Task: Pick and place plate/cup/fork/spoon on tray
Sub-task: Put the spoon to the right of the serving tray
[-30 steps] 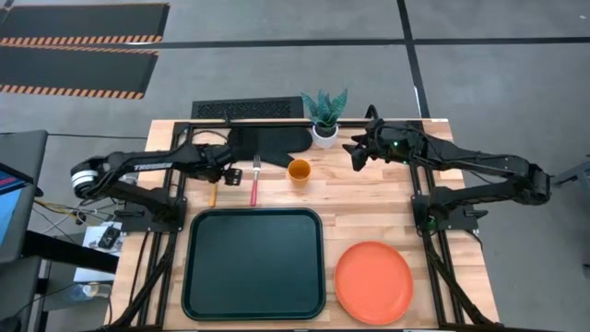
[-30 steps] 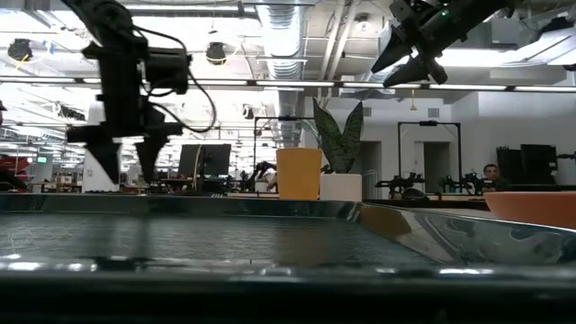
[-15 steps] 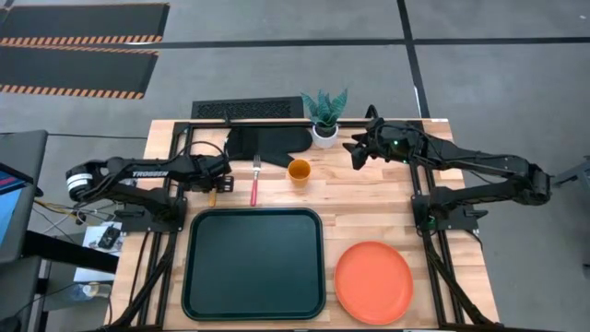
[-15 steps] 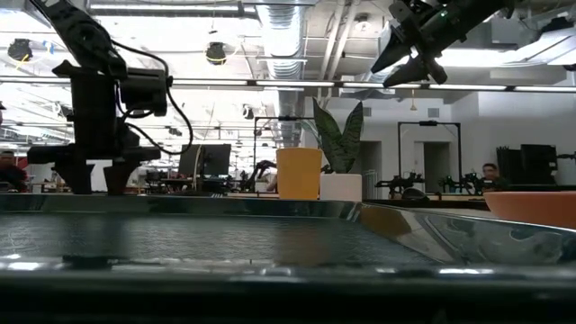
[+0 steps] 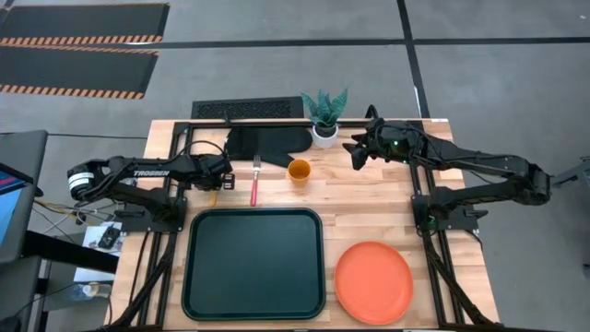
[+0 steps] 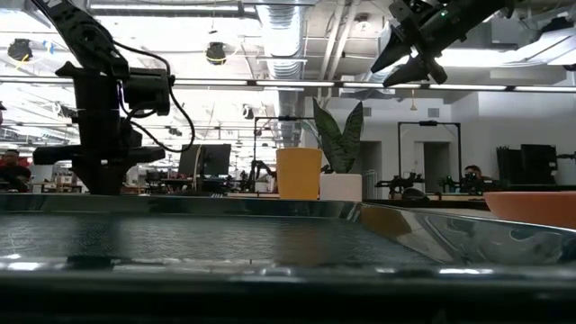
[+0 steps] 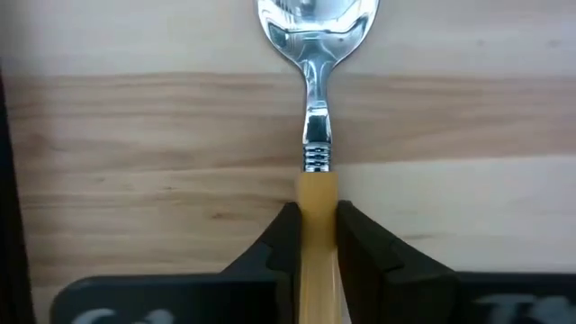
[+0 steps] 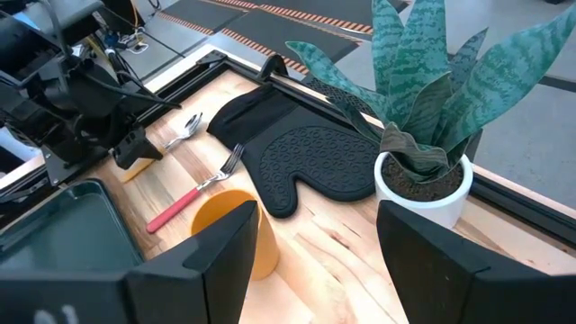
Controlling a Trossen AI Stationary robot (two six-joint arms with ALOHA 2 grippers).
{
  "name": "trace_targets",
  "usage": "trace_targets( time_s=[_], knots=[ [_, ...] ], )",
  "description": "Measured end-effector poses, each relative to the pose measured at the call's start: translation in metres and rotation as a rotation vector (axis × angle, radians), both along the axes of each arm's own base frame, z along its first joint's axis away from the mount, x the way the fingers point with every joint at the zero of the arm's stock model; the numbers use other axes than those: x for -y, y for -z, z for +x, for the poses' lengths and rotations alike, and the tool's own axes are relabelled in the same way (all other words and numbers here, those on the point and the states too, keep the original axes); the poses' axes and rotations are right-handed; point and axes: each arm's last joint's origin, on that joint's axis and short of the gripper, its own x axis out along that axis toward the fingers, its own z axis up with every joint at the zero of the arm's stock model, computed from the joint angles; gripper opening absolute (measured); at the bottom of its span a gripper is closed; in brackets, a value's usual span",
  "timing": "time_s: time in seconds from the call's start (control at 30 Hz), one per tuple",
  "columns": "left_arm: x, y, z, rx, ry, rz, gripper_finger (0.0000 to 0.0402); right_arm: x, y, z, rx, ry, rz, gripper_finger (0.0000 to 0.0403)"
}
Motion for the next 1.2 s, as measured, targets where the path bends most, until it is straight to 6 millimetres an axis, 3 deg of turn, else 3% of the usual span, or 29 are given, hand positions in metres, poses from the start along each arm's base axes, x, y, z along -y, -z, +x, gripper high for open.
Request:
trace_targets(
  time_s=[0.2, 0.33, 0.47, 0.63, 0.77, 0.97, 1.2],
  knots=[
    [-0.007, -0.016, 0.013, 0.067, 0.003, 0.044, 0.0029, 0.0, 0.0, 0.0, 0.0, 0.001, 0.0, 0.0255],
    [-0.012, -0.041, 0.028, 0.115, 0.032, 0.065, 0.0029, 0.0, 0.0, 0.0, -0.001, 0.002, -0.001, 0.0255],
    [-0.003, -0.073, 0.049, 0.201, 0.088, 0.064, 0.0029, 0.0, 0.0, 0.0, -0.001, 0.002, -0.001, 0.0255],
    [0.04, -0.108, 0.074, 0.325, 0.134, 0.035, 0.0029, 0.0, 0.0, 0.0, 0.0, 0.003, -0.001, 0.0255],
    [0.085, -0.122, 0.083, 0.433, 0.083, 0.01, 0.0029, 0.0, 0.0, 0.0, 0.0, 0.002, -0.001, 0.0255],
    [0.144, -0.115, 0.092, 0.517, 0.018, -0.045, 0.003, 0.001, 0.002, 0.002, -0.015, -0.003, -0.01, 0.0255],
    [0.193, -0.103, 0.134, 0.522, 0.09, -0.128, 0.0033, 0.005, 0.011, 0.009, -0.065, -0.002, 0.001, 0.0255]
  ],
)
